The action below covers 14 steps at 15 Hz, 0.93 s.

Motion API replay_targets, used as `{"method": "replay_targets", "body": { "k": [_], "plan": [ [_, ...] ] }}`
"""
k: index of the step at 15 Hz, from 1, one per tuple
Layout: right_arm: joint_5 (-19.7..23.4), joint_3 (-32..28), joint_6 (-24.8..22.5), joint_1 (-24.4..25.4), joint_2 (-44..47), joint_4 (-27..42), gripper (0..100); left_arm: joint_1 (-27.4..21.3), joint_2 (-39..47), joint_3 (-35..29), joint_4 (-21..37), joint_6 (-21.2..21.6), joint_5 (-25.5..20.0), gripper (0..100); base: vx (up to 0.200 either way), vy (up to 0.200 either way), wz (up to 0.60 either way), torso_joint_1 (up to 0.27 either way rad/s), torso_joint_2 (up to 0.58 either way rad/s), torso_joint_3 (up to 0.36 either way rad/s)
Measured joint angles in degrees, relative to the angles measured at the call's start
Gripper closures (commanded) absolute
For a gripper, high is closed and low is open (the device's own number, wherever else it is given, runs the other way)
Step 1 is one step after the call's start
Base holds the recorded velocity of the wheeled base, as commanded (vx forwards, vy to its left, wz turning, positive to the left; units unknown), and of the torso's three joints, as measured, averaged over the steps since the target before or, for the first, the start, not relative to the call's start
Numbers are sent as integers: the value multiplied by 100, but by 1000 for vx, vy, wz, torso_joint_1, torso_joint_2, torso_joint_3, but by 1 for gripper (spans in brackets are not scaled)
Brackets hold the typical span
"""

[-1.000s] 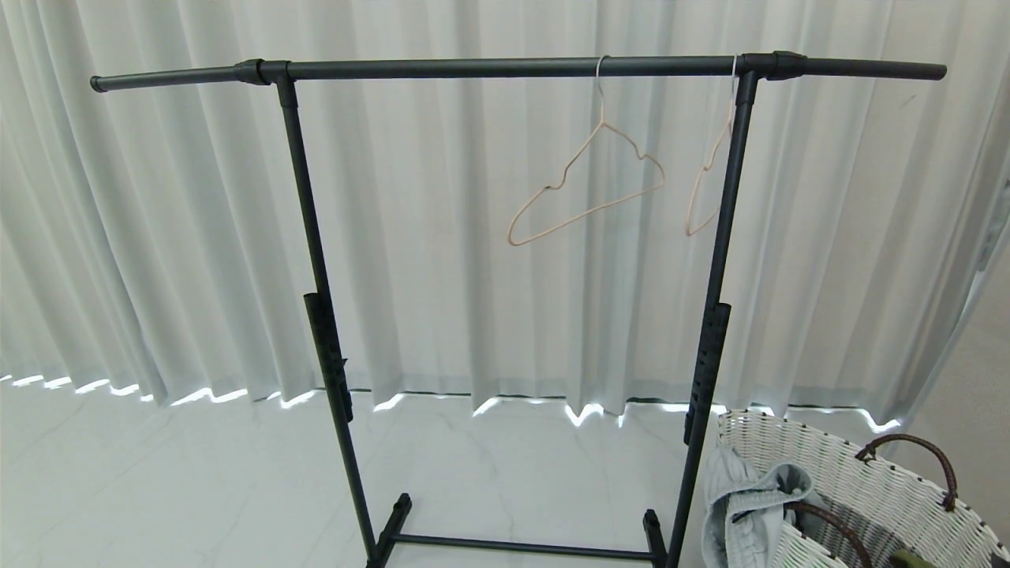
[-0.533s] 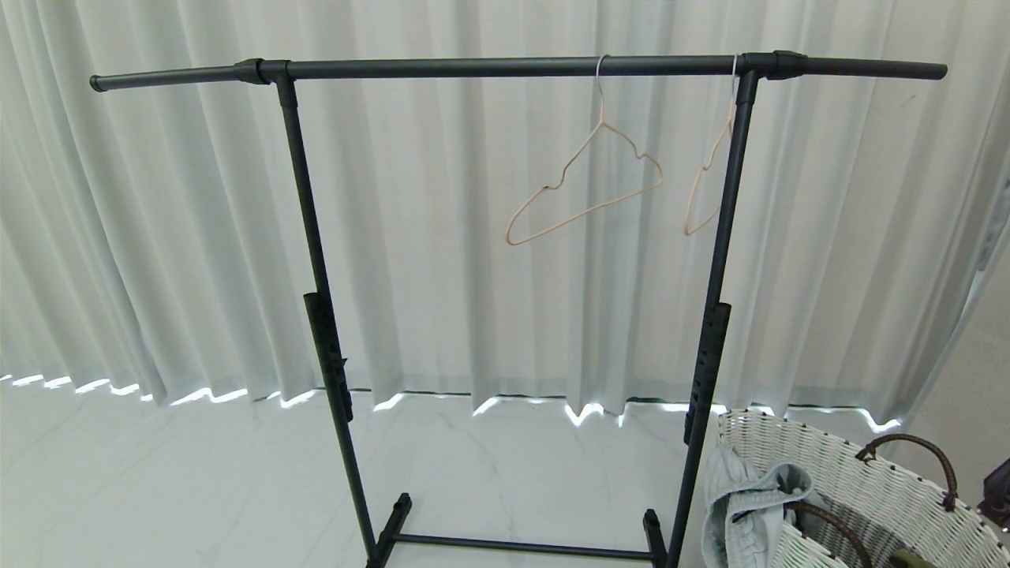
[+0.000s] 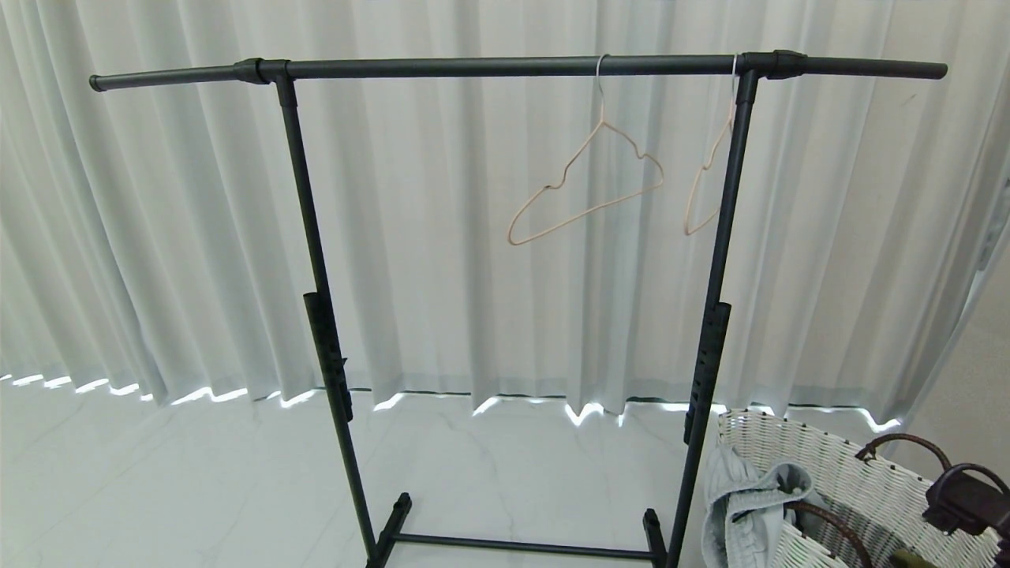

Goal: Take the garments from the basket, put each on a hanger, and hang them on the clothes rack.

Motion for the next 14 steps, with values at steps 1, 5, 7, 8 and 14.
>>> {"method": "replay_targets", "body": {
  "k": [1, 5, 7, 8, 14],
  "plan": [
    [-134, 38, -66, -2, 272, -245, 0, 0, 0, 0, 0, 2, -2, 0, 0, 0, 0, 0, 0, 0],
    [-257, -1, -184, -56, 986, -662, 0, 0, 0, 0, 2, 6, 0, 0, 0, 0, 0, 0, 0, 0],
    [-257, -43, -411, -221, 1309, -1025, 0, 0, 0, 0, 0, 4, -2, 0, 0, 0, 0, 0, 0, 0],
    [-260, -54, -501, -295, 1463, -1273, 0, 0, 0, 0, 2, 2, 0, 0, 0, 0, 0, 0, 0, 0],
    [-35, 10, -578, -485, 2425, -2512, 0, 0, 0, 0, 2, 6, 0, 0, 0, 0, 0, 0, 0, 0]
  ]
}}
